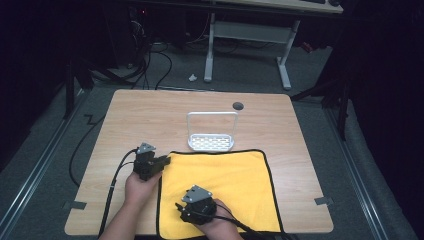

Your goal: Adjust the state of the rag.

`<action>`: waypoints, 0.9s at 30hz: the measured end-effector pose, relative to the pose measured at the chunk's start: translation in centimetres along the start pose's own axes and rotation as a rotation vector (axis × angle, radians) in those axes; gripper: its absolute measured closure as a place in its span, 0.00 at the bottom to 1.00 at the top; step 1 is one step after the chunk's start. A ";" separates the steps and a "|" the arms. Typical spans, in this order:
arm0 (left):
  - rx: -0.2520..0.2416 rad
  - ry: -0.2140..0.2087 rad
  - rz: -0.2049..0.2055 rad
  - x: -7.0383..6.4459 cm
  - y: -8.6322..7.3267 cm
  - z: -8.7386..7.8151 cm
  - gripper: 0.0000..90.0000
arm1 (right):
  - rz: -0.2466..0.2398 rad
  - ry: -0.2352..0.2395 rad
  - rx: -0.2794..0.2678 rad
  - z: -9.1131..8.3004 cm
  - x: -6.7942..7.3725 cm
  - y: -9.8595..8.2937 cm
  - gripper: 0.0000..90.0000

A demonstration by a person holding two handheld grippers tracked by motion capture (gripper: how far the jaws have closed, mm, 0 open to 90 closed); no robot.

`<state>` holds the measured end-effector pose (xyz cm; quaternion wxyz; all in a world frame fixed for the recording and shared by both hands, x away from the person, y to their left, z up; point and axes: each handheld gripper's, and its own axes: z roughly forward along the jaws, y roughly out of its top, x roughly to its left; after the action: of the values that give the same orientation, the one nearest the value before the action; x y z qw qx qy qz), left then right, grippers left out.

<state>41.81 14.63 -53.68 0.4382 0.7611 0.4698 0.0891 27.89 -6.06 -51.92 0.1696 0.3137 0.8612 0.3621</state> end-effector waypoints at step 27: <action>0.005 -0.013 -0.007 0.1 0.0 0.0 0.87 | -0.056 0.047 0.034 3.2 3.9 2.1 0.71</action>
<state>41.85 14.74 -53.71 0.4396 0.7611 0.4699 0.0813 27.49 -0.67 -52.87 0.1538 0.2838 0.8795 0.3497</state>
